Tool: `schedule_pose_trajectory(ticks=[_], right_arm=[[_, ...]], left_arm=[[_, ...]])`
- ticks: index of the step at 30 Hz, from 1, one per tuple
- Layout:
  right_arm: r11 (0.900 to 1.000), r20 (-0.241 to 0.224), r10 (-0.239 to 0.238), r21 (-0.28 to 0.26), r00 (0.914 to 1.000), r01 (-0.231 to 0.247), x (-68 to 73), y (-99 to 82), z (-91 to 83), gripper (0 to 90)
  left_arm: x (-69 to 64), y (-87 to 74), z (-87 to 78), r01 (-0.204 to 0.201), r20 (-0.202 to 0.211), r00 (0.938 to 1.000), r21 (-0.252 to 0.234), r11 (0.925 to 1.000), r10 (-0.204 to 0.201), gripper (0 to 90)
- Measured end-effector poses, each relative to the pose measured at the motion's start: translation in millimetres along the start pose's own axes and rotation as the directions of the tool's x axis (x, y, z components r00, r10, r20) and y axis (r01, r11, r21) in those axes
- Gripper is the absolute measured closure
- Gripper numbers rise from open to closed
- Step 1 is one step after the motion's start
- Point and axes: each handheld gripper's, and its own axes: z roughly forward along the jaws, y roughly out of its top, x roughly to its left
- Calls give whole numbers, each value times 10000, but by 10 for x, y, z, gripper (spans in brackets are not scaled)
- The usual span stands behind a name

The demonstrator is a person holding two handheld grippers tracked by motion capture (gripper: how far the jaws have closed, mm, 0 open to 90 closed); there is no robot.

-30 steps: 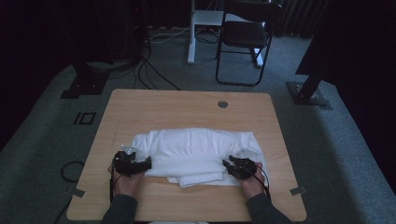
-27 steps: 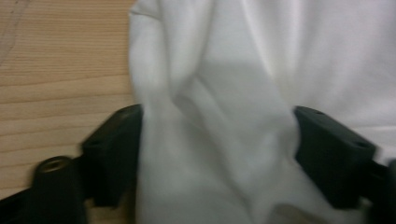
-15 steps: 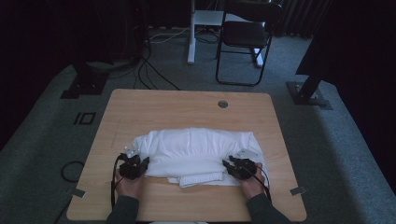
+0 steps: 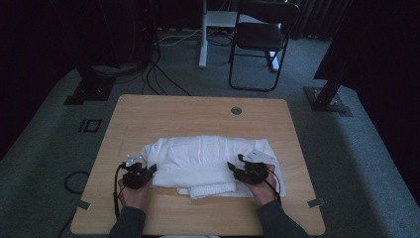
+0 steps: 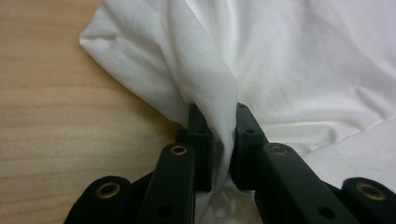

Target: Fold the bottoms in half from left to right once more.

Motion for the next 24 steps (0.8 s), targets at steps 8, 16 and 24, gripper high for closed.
schedule_pose_trajectory(ticks=[8,16,24], right_arm=[[9951,-549,-173,963,9983,226,232,-9,472,452],[9824,-475,-438,1797,9979,517,282,-110,639,454],[9790,-664,-252,2003,9975,381,248,-83,646,453]], left_arm=[[7,134,-244,-189,489,9985,-1030,9945,240,818],[-88,280,-381,-494,866,9942,-1607,9858,639,820],[-219,435,-441,-1055,833,9888,-1953,9750,1237,821]])
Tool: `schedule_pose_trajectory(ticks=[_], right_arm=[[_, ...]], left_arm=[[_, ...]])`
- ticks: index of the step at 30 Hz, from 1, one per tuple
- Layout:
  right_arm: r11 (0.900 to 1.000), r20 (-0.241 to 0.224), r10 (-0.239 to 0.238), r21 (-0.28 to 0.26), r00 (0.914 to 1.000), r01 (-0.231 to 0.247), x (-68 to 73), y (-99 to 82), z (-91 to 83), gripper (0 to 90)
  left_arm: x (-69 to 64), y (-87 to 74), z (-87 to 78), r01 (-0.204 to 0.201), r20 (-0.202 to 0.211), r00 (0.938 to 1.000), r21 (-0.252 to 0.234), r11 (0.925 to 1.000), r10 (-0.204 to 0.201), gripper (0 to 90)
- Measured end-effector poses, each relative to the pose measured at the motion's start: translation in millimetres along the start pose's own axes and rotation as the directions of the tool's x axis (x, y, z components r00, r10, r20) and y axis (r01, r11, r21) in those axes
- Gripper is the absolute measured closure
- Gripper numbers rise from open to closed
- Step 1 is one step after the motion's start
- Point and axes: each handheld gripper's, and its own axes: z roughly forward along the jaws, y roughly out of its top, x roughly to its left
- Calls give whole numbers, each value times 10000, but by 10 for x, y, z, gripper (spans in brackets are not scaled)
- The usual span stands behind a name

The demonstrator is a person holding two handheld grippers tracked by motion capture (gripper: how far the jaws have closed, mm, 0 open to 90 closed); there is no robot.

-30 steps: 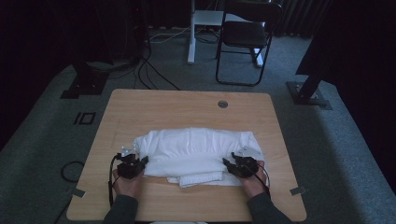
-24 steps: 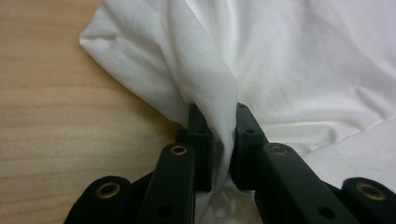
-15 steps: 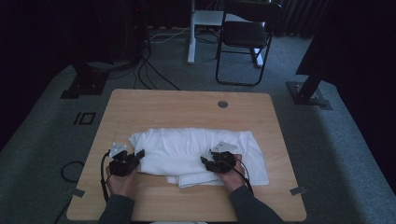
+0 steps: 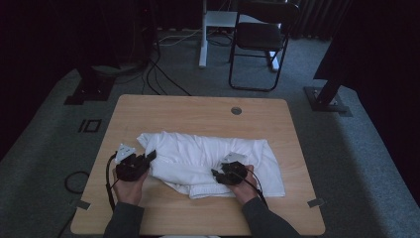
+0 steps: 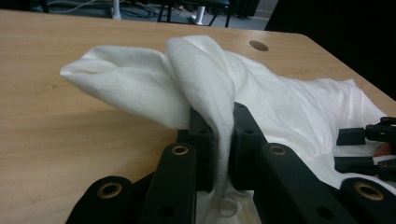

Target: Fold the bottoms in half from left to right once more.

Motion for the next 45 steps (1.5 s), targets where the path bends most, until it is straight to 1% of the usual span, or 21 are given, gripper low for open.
schedule_pose_trajectory(ticks=[2,6,7,8,10,12,14,17,19,21,22,26,30,35,37,38,39,41,42,43,45], right_arm=[[10000,-60,88,0,9999,-88,-22,37,-53,439],[9984,137,-169,-539,9998,177,52,75,-261,424],[9984,137,-169,-539,9998,177,52,75,-261,424],[9966,185,-476,-662,9987,487,117,48,-353,424],[9968,95,-651,-455,9978,655,164,1,-369,425],[9954,180,-959,-25,9952,959,213,-69,-301,424],[9955,254,-952,52,9951,951,235,-107,-219,425],[9963,69,-846,129,9964,845,227,-79,-153,425],[9981,-118,-605,69,9981,606,213,-69,-115,427],[9985,-220,-544,5,9983,544,206,-65,-94,429],[9994,-393,-349,-99,9986,345,205,-45,-46,429],[9995,-506,-318,-108,9982,313,217,3,12,430],[9995,-602,-182,-278,9980,165,295,121,165,433],[9988,-693,-179,-466,9974,147,418,219,300,437],[9981,-820,-263,-569,9963,217,506,288,387,437],[9974,-974,-469,-590,9941,413,535,314,411,437],[9965,-1220,-677,-575,9902,610,554,340,422,434],[9961,-1533,-799,-497,9849,731,561,385,366,394],[9940,-1558,-921,-727,9835,816,556,395,297,385],[9906,-1495,-987,-1092,9838,828,539,396,215,385],[9853,-945,-717,-1617,9929,558,479,384,81,392]], left_arm=[[-21,37,6,-76,-7,10000,-64,10000,76,821],[-18,73,-5,-97,42,9999,-104,9999,97,821],[-18,73,-5,-97,42,9999,-104,9999,97,821],[-31,93,-13,-135,34,9999,-170,9998,136,821],[-44,118,-27,-182,81,9998,-221,9996,184,821],[-74,146,-33,-222,226,9995,-314,9993,229,821],[-122,175,-40,-458,251,9986,-377,9982,467,821],[-170,236,-60,-542,342,9978,-598,9967,563,821],[-193,289,-72,-567,394,9974,-724,9958,597,821],[-203,317,-78,-605,436,9970,-783,9951,641,821],[-223,350,-86,-601,483,9968,-864,9944,645,822],[-301,430,-111,-777,617,9945,-1087,9910,847,822],[-393,492,-109,-880,809,9918,-1321,9873,992,822],[-442,540,-84,-867,993,9899,-1402,9863,1011,822],[-480,559,-67,-952,1071,9880,-1459,9847,1113,821],[-487,562,-61,-950,1095,9877,-1464,9846,1116,822],[-487,565,-57,-960,1105,9875,-1438,9849,1124,822],[-475,565,-52,-939,1084,9880,-1417,9854,1098,821],[-463,563,-54,-912,1096,9882,-1429,9855,1073,822],[-452,561,-55,-871,1102,9885,-1419,9860,1032,822],[-437,561,-51,-803,1136,9888,-1401,9869,966,822]])
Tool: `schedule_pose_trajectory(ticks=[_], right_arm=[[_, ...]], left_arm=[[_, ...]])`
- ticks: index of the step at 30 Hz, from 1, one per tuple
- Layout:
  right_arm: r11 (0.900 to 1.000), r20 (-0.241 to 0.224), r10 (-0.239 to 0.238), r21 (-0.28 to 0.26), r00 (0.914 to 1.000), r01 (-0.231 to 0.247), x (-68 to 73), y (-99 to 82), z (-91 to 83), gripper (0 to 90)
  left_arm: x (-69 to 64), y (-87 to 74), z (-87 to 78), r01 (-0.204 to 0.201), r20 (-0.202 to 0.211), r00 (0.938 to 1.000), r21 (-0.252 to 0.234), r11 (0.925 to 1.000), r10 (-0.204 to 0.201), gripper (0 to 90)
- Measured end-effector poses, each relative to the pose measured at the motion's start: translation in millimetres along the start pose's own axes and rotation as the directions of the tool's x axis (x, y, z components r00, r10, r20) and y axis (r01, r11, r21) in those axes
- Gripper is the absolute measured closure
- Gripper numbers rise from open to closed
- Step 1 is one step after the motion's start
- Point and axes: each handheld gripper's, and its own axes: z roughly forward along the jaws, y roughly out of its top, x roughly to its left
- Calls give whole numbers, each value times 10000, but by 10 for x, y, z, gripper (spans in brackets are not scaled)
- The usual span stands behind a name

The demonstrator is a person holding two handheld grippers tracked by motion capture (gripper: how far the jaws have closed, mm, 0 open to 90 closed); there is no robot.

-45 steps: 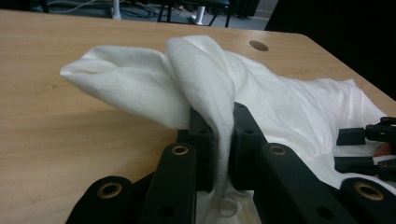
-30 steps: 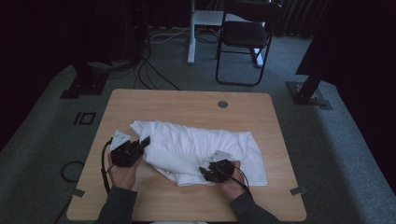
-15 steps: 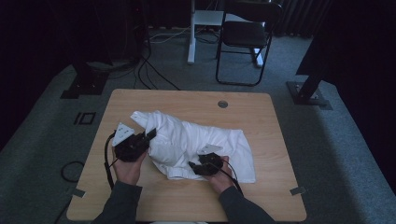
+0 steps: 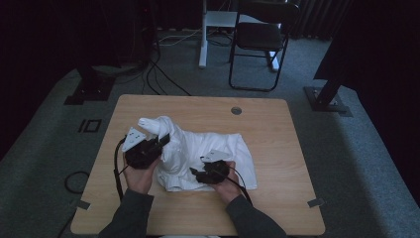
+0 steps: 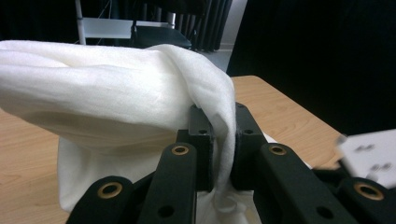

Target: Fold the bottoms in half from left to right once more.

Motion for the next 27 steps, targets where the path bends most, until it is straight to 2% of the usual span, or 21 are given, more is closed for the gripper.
schedule_pose_trajectory(ticks=[1,2,3,4,6,10,11,13,14,15,16,18,19,20,22,24,25,26,27], right_arm=[[10000,0,0,0,10000,0,0,0,0,392],[9989,712,242,386,9972,-270,-101,-40,9,373],[9973,727,437,558,9964,-478,-134,-66,48,373],[9973,727,437,558,9964,-478,-134,-66,48,373],[9916,526,1015,750,9934,-1053,-188,-150,234,378],[9912,741,950,849,9927,-1012,-115,-99,361,390],[9917,528,864,907,9949,-910,-70,-41,443,391],[9916,120,748,1053,9971,-757,-49,20,483,391],[9916,120,748,1053,9971,-757,-49,20,483,391],[9922,-172,807,971,9966,-787,-55,43,459,391],[9955,-398,881,372,9953,-866,-87,61,290,420],[9935,205,1066,-424,9941,-1057,-171,37,53,430],[9935,205,1066,-424,9941,-1057,-171,37,53,430],[9911,989,1304,-413,9865,-1268,-300,-31,-80,408],[9866,1100,1594,180,9811,-1623,-402,-129,-54,397],[9835,1043,1592,702,9817,-1669,-381,-211,56,399],[9835,1043,1592,702,9817,-1669,-381,-211,56,399],[9880,1311,1087,951,9854,-1216,-267,-243,178,413],[9897,1474,944,926,9846,-1088,-215,-234,210,422]], left_arm=[[0,0,0,0,0,10000,0,10000,0,822],[-9,1,5,21,58,10000,-13,10000,-21,822],[-21,3,7,11,74,10000,-4,10000,-11,821],[-21,3,7,11,74,10000,-4,10000,-11,821],[-73,17,37,-108,185,9998,13,9999,108,822],[-121,34,102,-191,320,9993,67,9998,188,822],[-152,36,154,-247,375,9990,127,9996,242,821],[-167,28,195,-360,405,9986,164,9992,353,822],[-167,28,195,-360,405,9986,164,9992,353,822],[-166,21,210,-326,437,9985,177,9993,318,822],[-152,9,219,-282,457,9986,180,9994,273,821],[-132,5,220,-236,462,9987,191,9995,227,821],[-132,5,220,-236,462,9987,191,9995,227,821],[-123,8,231,-104,519,9986,164,9998,95,821],[-133,15,249,-58,577,9983,165,9998,48,822],[-162,26,275,-70,612,9981,159,9998,60,821],[-162,26,275,-70,612,9981,159,9998,60,821],[-201,49,308,-141,695,9975,220,9997,125,822],[-201,49,308,-141,695,9975,220,9997,125,821]])
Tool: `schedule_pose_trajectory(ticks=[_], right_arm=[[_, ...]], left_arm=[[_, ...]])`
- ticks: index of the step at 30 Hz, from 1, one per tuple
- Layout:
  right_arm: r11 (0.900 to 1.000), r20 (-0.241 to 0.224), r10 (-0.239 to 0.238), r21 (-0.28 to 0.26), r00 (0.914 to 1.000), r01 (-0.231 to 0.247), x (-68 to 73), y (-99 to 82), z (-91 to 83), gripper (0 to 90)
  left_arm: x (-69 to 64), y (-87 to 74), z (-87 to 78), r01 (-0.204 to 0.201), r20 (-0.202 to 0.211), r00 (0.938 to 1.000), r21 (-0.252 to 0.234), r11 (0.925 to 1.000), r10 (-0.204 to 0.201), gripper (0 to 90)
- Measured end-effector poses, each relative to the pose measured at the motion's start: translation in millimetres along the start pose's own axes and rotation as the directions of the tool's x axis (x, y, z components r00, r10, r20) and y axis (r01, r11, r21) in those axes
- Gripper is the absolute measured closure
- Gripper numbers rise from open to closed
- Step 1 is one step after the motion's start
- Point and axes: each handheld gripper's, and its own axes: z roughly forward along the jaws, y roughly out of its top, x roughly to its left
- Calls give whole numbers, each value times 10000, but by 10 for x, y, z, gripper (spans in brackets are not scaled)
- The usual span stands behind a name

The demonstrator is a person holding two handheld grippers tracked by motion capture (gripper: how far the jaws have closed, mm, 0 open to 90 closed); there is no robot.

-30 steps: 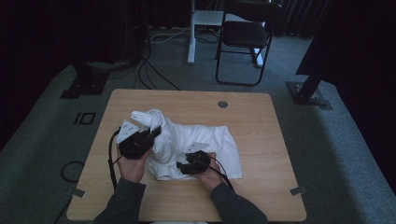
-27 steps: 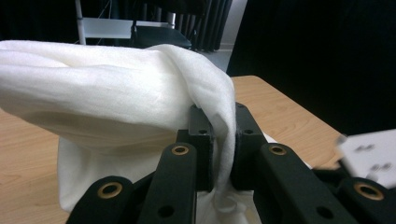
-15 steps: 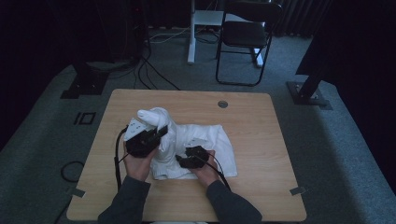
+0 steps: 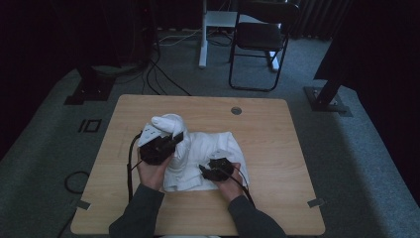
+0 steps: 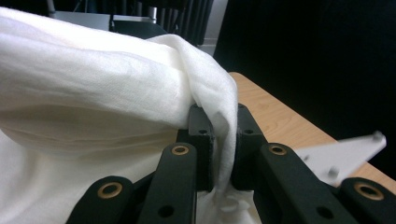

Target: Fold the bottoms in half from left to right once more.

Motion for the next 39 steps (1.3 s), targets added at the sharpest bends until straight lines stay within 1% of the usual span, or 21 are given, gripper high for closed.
schedule_pose_trajectory(ticks=[2,3,5,7,9,10,12,15,19,22,23,24,25,28,30,33,34,35,36,38,39], right_arm=[[10000,-126,52,49,9999,-51,82,40,47,425],[9999,-195,-130,92,9997,132,130,65,75,425],[9995,-691,-289,101,9972,297,196,112,124,414],[10000,-1499,-56,22,9887,60,159,142,94,409],[9966,-1815,362,-665,9827,-490,22,133,-72,426],[9923,-1700,553,-1003,9839,-731,-78,115,-179,431],[9880,-942,855,-1208,9919,-967,-313,59,-361,447],[9958,263,868,-307,9959,-860,-592,-57,-434,449],[9971,1037,6,759,9946,-85,-636,-215,-347,491],[9985,806,-141,541,9966,97,-615,-239,-330,558],[9974,611,-504,538,9969,471,-596,-227,-318,597],[9976,409,-512,494,9979,491,-599,-226,-309,602],[9988,-7,-229,429,9997,229,-616,-230,-300,571],[9990,-395,-134,422,9991,151,-673,-243,-320,521],[9988,20,14,480,10000,-15,-721,-250,-366,498],[9980,215,632,-57,9978,-631,-866,-245,-506,481],[9980,215,632,-57,9978,-631,-866,-245,-506,481],[9956,252,902,-294,9956,-895,-916,-235,-568,477],[9878,222,1312,-872,9911,-1288,-1011,-218,-702,458],[9796,189,1545,-1331,9878,-1506,-1073,-197,-830,439],[9762,170,1586,-1524,9872,-1542,-1091,-184,-886,433]], left_arm=[[-70,47,71,-226,103,9997,73,9997,225,821],[-92,55,98,-294,158,9994,80,9995,292,821],[-115,57,125,-359,170,9992,108,9993,357,821],[-156,21,198,-519,131,9986,321,9981,515,821],[-161,0,213,-557,175,9983,387,9977,550,821],[-176,-40,246,-633,243,9978,531,9966,621,821],[-184,-58,266,-657,283,9975,590,9961,641,821],[-251,-109,354,-668,458,9969,746,9950,635,821],[-354,-154,472,-753,689,9953,996,9922,686,820],[-413,-180,540,-803,845,9939,1103,9906,712,821],[-474,-215,610,-847,1028,9921,1233,9887,722,820],[-504,-241,653,-891,1156,9905,1305,9874,741,820],[-532,-275,701,-957,1267,9889,1384,9857,782,820],[-573,-366,805,-933,1452,9869,1609,9826,700,819],[-636,-548,968,-849,1553,9864,2023,9756,536,818],[-714,-760,1128,-913,1649,9851,2618,9608,487,815],[-714,-760,1128,-913,1649,9851,2618,9608,487,813],[-744,-836,1179,-974,1673,9846,2812,9547,512,813],[-771,-978,1266,-1141,1702,9835,3170,9416,619,810],[-778,-1082,1329,-1158,1671,9840,3397,9334,612,808],[-784,-1103,1343,-1166,1642,9844,3384,9337,635,805]])
